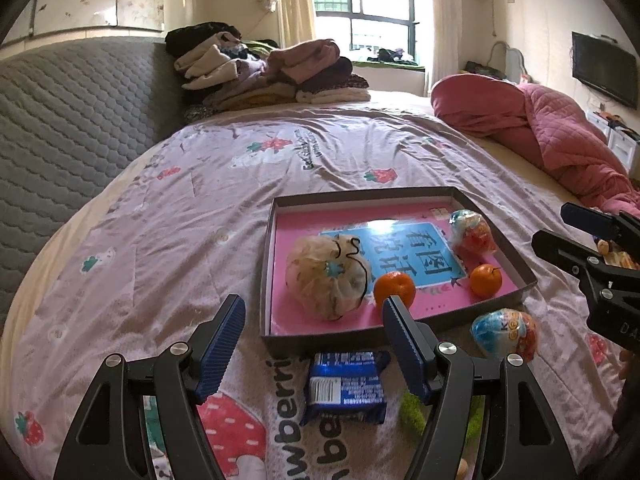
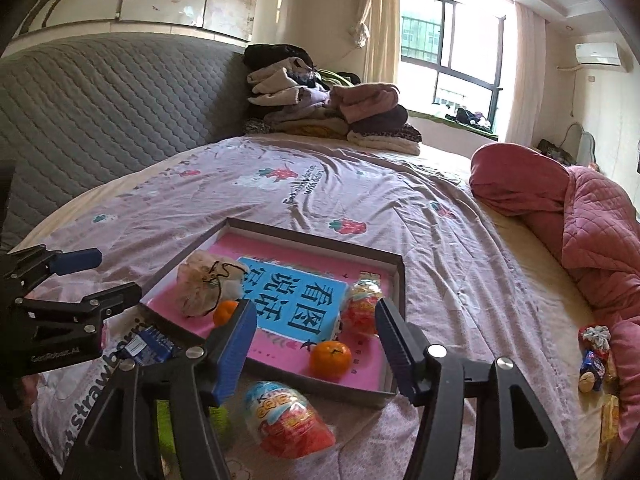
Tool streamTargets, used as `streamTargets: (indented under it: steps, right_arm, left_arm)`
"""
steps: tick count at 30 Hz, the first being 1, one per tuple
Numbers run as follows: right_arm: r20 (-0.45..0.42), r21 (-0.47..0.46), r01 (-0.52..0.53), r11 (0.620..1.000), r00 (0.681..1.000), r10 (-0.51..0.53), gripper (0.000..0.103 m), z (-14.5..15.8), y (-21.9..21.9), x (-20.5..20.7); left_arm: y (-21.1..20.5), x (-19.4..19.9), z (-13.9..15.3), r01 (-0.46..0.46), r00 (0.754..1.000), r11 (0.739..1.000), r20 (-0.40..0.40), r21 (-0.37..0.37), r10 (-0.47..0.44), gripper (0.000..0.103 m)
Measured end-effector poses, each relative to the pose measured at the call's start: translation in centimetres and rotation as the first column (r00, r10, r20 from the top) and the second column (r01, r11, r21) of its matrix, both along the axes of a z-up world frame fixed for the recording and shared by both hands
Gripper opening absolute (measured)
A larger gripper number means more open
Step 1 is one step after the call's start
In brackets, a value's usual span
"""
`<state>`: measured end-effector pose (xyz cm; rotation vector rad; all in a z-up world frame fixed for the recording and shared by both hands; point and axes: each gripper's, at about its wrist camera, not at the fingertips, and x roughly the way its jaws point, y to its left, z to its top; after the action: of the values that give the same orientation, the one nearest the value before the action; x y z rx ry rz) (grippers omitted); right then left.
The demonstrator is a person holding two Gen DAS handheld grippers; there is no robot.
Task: Organize objects
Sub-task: 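Withdraw both open tools from the tray back toward the bedspread, then move the left tool to the walnut while the right approaches the green fuzzy ring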
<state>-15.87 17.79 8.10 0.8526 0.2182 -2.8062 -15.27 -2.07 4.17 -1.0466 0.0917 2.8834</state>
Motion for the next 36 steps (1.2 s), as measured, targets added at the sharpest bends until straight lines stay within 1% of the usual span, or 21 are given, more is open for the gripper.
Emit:
streamTargets:
  steps: [14, 25, 30, 36]
  right_arm:
    - [0.033, -0.009, -0.028, 1.0, 0.999, 0.028, 0.062, -1.5, -0.2, 1.6]
    - [0.052, -0.003, -0.039, 0.999, 0.998, 0.039, 0.062, -2.3, 0.2, 2.5]
    - [0.062, -0.01, -0.039, 0.999, 0.997, 0.04, 0.062, -2.6, 0.7, 2.8]
    - [0.064, -0.017, -0.052, 0.999, 0.997, 0.053, 0.062, -2.6, 0.7, 3.4]
  left_arm:
    - [0.0, 1.0, -1.1, 0.001, 1.0, 1.0, 0.029, -0.01, -0.001, 0.072]
    - [0.0, 2.3, -1.9, 0.004, 0.999, 1.0, 0.054, 0.012, -0.005, 0.072]
    - [-0.1, 3.2, -2.3, 0.017, 0.998, 1.0, 0.068, 0.02, -0.019, 0.072]
    - [0.6, 4.5, -2.6, 0.054, 0.996, 0.998, 0.069, 0.013, -0.055, 0.073]
